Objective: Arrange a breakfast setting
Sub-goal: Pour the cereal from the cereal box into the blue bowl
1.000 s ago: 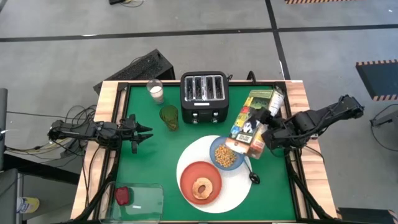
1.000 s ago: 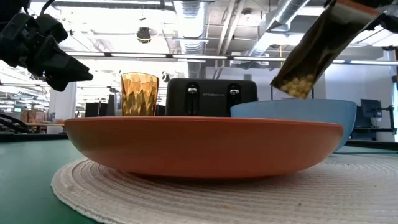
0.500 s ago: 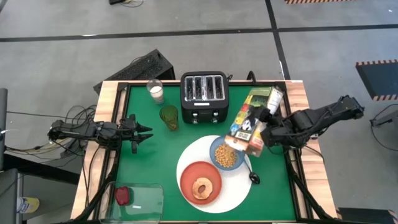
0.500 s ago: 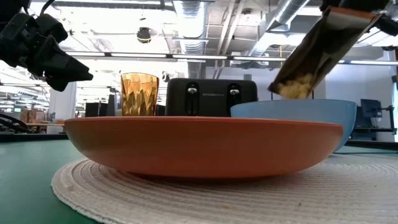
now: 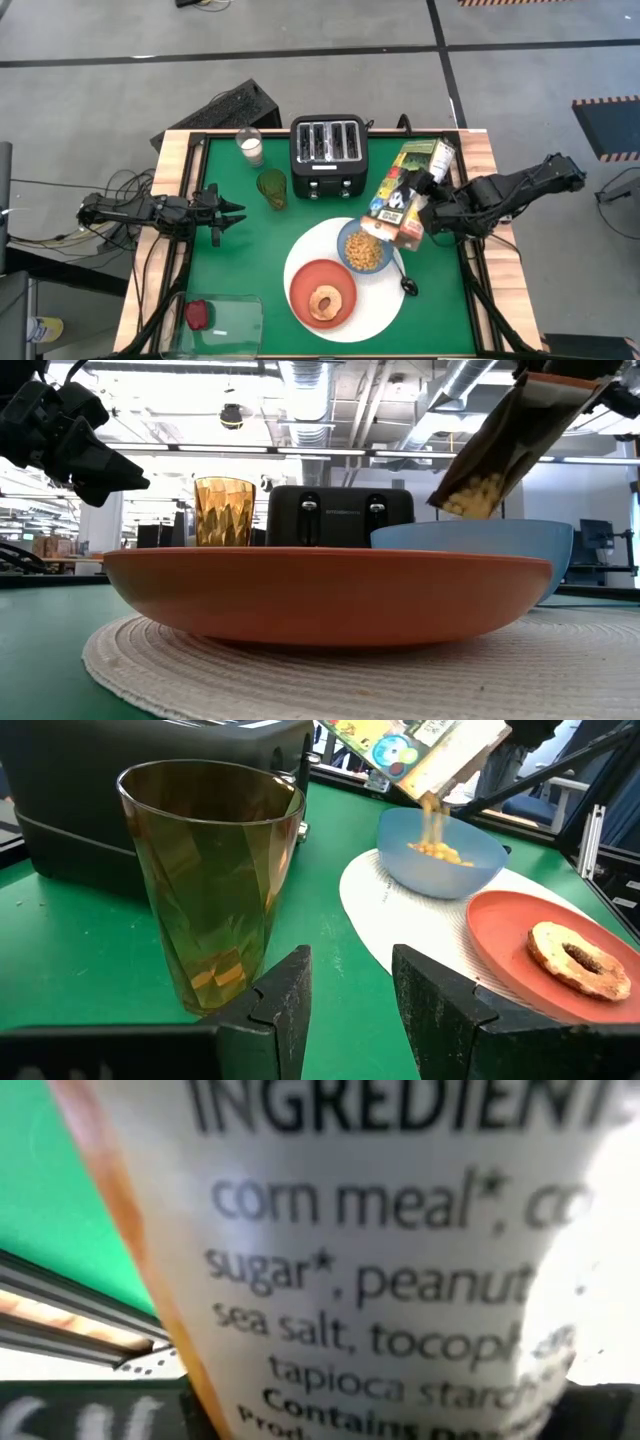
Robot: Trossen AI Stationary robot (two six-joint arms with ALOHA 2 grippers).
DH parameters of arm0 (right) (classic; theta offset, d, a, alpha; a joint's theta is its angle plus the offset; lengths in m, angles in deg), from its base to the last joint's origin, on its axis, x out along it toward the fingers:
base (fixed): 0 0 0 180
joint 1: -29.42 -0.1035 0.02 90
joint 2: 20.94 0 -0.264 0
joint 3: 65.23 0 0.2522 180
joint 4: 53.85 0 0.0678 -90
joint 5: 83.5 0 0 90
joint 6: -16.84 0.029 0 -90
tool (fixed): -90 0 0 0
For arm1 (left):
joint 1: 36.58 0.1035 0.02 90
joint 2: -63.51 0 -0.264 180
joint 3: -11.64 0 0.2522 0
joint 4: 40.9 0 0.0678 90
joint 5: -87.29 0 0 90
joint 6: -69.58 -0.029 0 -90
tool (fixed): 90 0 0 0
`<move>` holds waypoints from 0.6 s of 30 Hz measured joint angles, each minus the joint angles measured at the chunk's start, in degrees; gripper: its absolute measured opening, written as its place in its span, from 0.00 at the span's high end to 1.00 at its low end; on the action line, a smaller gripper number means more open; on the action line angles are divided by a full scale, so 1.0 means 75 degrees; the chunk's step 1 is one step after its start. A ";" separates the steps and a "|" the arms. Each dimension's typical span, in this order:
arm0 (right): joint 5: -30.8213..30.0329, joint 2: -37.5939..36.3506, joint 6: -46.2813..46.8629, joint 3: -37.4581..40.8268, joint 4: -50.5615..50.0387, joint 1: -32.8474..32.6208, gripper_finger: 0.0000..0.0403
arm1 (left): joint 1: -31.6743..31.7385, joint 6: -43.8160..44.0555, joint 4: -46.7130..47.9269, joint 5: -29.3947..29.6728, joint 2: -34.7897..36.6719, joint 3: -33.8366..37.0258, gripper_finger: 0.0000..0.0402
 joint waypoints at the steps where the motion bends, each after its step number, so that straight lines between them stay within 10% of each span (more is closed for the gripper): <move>1: -0.0003 0.0000 0.0021 0.0000 -0.0011 -0.0020 0.51 | 0.0000 0.0000 0.0000 0.0000 0.0002 0.0000 0.68; 18: 0.0052 0.0000 -0.0106 0.0000 0.0067 0.0102 0.51 | 0.0001 0.0000 0.0000 0.0000 0.0003 0.0000 0.68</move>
